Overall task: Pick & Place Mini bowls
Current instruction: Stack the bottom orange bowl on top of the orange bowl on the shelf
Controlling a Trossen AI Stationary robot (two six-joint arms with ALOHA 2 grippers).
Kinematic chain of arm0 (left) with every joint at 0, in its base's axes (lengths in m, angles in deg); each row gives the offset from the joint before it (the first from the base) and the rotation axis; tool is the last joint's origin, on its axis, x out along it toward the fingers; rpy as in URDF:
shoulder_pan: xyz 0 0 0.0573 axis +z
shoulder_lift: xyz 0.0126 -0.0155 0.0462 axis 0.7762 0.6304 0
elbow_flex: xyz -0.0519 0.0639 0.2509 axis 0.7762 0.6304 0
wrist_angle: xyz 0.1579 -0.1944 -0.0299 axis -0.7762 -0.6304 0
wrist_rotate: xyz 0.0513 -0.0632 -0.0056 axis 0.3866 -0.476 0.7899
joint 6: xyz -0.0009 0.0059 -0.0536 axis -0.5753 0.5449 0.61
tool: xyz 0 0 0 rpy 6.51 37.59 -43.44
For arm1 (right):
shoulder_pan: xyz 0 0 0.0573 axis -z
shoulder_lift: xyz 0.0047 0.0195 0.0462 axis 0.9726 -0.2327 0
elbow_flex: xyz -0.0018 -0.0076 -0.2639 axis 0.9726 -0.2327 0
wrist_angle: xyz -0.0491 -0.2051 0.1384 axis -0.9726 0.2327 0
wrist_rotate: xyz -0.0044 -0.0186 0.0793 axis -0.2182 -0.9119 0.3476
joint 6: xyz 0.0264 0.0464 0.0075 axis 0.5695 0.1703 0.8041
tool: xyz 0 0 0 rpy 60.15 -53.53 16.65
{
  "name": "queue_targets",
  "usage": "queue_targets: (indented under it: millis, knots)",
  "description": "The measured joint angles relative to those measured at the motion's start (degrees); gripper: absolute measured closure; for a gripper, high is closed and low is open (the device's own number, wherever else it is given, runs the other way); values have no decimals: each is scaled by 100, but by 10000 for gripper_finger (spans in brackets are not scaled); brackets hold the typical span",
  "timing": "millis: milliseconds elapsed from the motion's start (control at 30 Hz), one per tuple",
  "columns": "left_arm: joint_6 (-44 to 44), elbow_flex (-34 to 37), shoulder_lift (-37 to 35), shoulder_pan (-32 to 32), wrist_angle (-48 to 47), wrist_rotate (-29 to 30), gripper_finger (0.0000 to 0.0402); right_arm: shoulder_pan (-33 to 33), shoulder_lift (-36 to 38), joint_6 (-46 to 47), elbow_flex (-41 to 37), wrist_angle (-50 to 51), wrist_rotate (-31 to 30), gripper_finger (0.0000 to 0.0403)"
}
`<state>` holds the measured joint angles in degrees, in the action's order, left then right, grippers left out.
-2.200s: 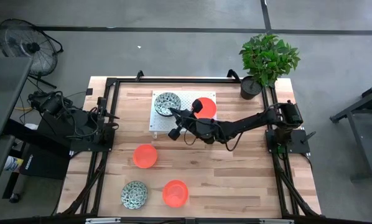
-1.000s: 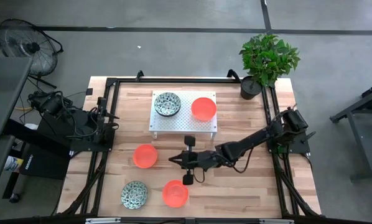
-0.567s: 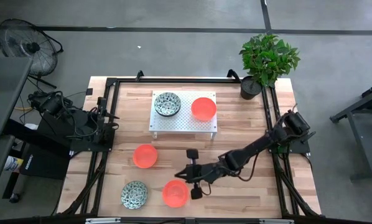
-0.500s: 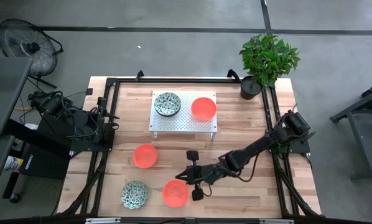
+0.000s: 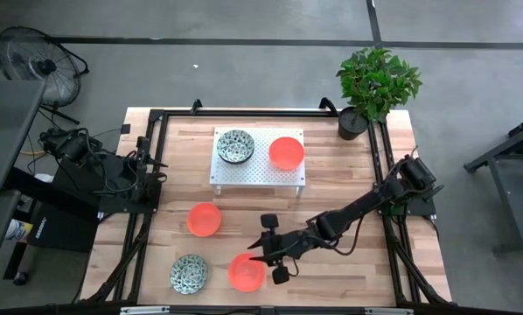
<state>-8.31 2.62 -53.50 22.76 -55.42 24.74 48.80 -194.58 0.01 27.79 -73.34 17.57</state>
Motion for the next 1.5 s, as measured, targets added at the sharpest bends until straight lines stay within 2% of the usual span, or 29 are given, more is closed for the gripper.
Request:
queue_targets:
  millis: [133, 267, 433, 733, 1067, 1367, 1500]
  knots:
    - [0, 0, -1, 1, 0, -1, 277, -2, -8, 119, 457, 1050, 219, 249]
    - [0, 0, 0, 0, 0, 0, 277, -20, -8, 131, 1103, 2356, 193, 234]
    - [-1, 0, -2, 1, 0, 0, 277, -22, -8, 118, 1765, 3460, 239, 238]
    - [0, -1, 0, 1, 0, -1, 277, -22, -8, 168, 2364, 4677, 376, 243]
    - [0, 0, 0, 1, 0, 0, 277, 11, -25, 296, 2476, 4991, 892, 237]
    - [0, 0, -1, 0, 0, 0, 277, 40, -437, -405, 2467, 4963, 1448, 238]
    - [0, 0, -2, 1, 0, 0, 277, 6, -754, -1160, 2460, 4875, 1562, 238]
